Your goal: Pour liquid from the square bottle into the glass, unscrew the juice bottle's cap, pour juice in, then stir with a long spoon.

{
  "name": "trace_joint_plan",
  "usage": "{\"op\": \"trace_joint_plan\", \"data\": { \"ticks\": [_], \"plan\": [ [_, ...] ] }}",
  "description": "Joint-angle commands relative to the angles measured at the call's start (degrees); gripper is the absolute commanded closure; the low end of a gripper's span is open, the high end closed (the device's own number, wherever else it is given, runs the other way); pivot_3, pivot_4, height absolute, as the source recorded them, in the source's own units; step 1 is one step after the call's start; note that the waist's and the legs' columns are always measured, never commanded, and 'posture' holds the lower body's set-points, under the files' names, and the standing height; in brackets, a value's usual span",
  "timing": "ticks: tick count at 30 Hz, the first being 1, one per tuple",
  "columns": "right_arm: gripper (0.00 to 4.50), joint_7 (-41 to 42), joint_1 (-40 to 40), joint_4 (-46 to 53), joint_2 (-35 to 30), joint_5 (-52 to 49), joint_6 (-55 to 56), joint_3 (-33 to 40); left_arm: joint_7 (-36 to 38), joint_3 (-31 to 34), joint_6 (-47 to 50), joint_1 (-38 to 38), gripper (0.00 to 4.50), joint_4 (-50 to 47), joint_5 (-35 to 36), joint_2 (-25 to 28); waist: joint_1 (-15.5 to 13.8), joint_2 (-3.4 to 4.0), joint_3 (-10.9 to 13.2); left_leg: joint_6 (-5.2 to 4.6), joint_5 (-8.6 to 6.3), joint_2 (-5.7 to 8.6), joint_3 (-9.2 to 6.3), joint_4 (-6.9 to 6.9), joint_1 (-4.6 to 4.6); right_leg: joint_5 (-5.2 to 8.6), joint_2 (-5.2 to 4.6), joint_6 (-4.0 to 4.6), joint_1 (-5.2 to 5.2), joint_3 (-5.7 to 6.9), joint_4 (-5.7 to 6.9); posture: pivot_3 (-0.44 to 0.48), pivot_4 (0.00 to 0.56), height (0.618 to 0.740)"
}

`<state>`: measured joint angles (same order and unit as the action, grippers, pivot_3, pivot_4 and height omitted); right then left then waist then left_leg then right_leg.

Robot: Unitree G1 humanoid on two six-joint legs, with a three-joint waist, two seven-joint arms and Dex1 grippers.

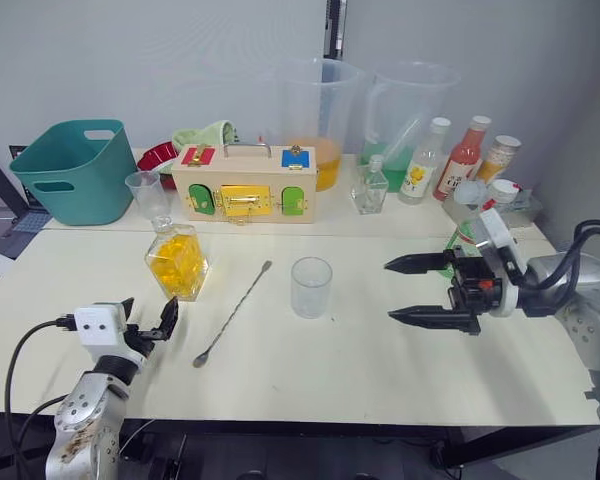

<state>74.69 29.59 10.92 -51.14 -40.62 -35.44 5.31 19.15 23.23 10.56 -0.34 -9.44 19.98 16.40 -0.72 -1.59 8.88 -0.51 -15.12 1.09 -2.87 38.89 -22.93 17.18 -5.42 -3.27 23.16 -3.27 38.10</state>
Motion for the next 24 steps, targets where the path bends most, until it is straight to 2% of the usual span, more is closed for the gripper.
{"op": "trace_joint_plan", "data": {
  "ticks": [1, 15, 23, 24],
  "plan": [
    [0.0, -0.56, -0.64, 2.67, -1.16, -0.81, -0.37, 1.97, -0.7, -0.89, -3.21, -3.34, 0.03, 2.8, -1.57, 0.86, -0.11, 0.0, 0.0, 0.0, 0.0, 0.0, 0.0, 0.01, 0.01, 0.0, 0.0, 0.0, -0.01, 0.01, 0.01, 0.0, 0.15, 0.74],
    [0.0, -3.06, -3.91, 4.44, -2.26, -0.57, 0.47, 3.58, -1.58, -4.4, -6.99, -16.57, 0.03, 15.4, -4.39, 1.9, 0.02, -0.01, 0.0, 0.0, 0.0, 0.03, -0.01, 0.03, -0.01, -0.01, 0.02, -0.02, 0.02, 0.02, 0.05, 0.0, 0.15, 0.74],
    [0.0, -3.82, -5.37, 5.22, -2.25, -0.17, 0.56, 4.33, -1.43, -4.31, -6.22, -21.0, 0.03, 17.55, -4.0, 4.01, 0.08, -0.02, 0.0, -0.01, 0.0, 0.05, -0.01, 0.05, -0.01, -0.02, 0.0, -0.04, 0.03, 0.02, 0.08, 0.0, 0.15, 0.74],
    [0.0, -3.95, -5.65, 5.31, -2.25, -0.06, 0.71, 4.3, -1.51, -4.39, -5.76, -21.24, 0.29, 17.53, -4.09, 4.34, 0.07, -0.02, 0.0, -0.01, 0.0, 0.05, -0.01, 0.05, -0.02, -0.02, 0.0, -0.04, 0.05, 0.01, 0.08, 0.0, 0.15, 0.74]
  ]
}}
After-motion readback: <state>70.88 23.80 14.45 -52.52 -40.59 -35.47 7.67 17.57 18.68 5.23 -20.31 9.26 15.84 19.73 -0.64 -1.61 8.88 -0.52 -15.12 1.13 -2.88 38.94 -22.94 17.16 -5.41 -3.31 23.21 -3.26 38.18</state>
